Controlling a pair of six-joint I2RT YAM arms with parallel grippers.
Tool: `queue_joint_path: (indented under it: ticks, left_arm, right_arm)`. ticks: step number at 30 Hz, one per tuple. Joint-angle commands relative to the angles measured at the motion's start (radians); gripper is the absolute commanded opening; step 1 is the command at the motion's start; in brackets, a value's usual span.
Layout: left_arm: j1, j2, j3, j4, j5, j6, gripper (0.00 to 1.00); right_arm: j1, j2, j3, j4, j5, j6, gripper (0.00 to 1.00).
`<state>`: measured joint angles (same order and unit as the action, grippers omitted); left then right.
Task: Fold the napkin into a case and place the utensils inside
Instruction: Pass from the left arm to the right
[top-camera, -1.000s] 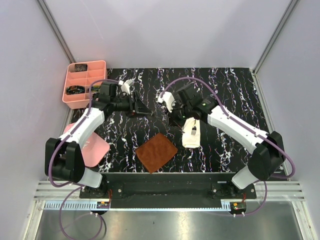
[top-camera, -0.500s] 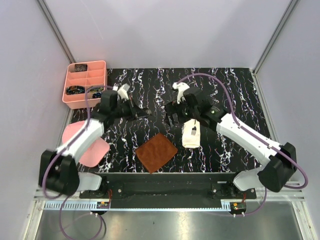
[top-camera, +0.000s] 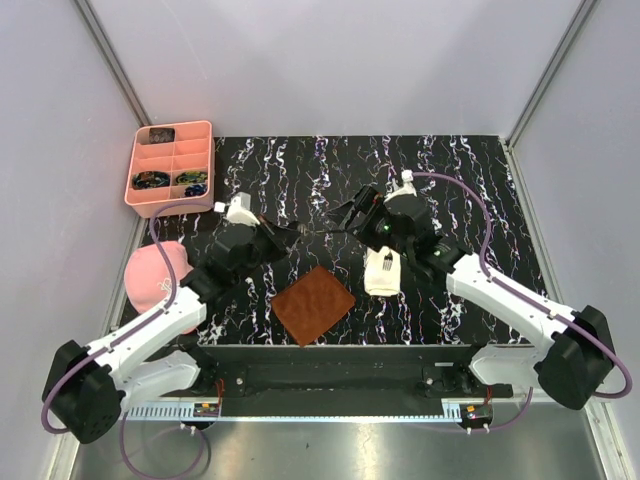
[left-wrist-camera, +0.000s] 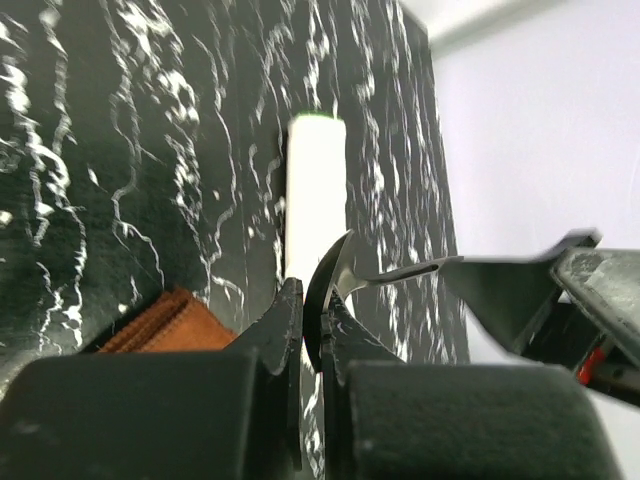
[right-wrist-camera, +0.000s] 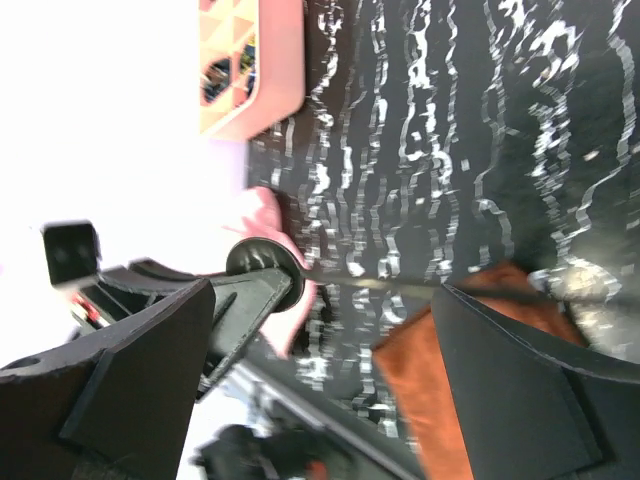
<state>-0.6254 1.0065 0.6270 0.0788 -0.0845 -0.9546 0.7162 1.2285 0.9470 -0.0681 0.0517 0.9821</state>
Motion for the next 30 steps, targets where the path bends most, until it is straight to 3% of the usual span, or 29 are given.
queue_joint_path:
  ticks: [1, 8, 14, 20, 24, 25, 27, 28, 30]
  left_arm:
    - [-0.02, -0.063, 0.022, 0.139, -0.215, -0.035, 0.0]
    - [-0.059, -0.043, 0.054, 0.104, -0.279, 0.016, 0.0]
    - [-0.126, -0.025, 0.066, 0.115, -0.351, 0.007, 0.0]
    - [-0.152, -0.072, 0.043, 0.095, -0.405, 0.031, 0.0]
    - [-0.161, -0.121, 0.005, 0.095, -0.394, 0.027, 0.0]
    - [-0.163, -0.127, -0.022, 0.114, -0.379, 0.022, 0.0]
    - [-0.163, -0.143, -0.041, 0.115, -0.374, 0.034, 0.0]
    - [-0.163, -0.15, -0.056, 0.111, -0.368, 0.049, 0.0]
    - [-0.163, -0.176, -0.079, 0.09, -0.348, 0.068, 0.0]
  right_arm:
    - [0.006, -0.018, -0.033, 0.086, 0.036, 0.181, 0.97]
    - [0.006, -0.054, -0.034, 0.024, 0.051, 0.069, 0.98]
    - [0.008, 0.008, -0.111, 0.193, 0.019, 0.251, 0.99]
    - [0.008, 0.087, -0.082, 0.295, 0.037, 0.274, 0.95]
    - [0.005, 0.138, -0.056, 0.33, 0.022, 0.288, 0.83]
    - [0.003, 0.146, -0.047, 0.336, 0.01, 0.3, 0.65]
    - [-0.007, 0.178, -0.039, 0.364, -0.027, 0.334, 0.49]
    - [-0.014, 0.202, -0.03, 0.388, -0.076, 0.331, 0.34]
    - [-0.032, 0.218, -0.019, 0.398, -0.134, 0.313, 0.15]
